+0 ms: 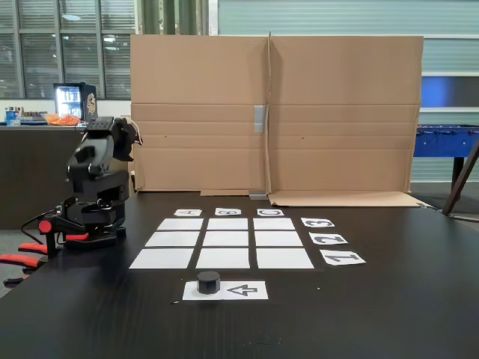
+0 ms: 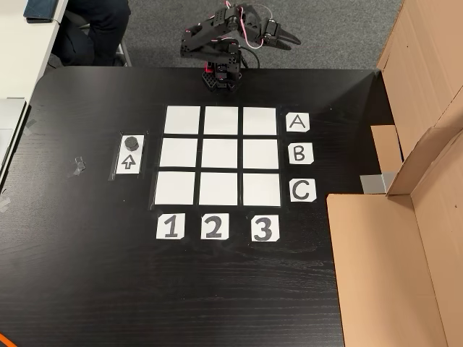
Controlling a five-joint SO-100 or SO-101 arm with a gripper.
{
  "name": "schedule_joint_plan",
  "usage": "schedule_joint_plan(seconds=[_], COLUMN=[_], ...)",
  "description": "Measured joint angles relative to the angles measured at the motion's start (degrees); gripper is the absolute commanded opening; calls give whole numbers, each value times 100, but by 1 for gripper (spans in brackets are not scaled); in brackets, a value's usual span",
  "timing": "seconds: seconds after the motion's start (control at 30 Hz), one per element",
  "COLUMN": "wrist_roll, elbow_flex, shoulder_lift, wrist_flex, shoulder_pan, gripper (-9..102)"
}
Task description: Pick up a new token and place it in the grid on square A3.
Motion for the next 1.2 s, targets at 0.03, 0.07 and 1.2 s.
schedule_joint_plan(seconds=[0.03,0.07,1.2], wrist_roll=[0,0,-413], elbow_flex=[-167,-343,-4790], shoulder_lift=[-220,-422,-4790], wrist_flex=[53,105,1494], shoulder_pan=[9,26,7225], gripper=[23,23,23])
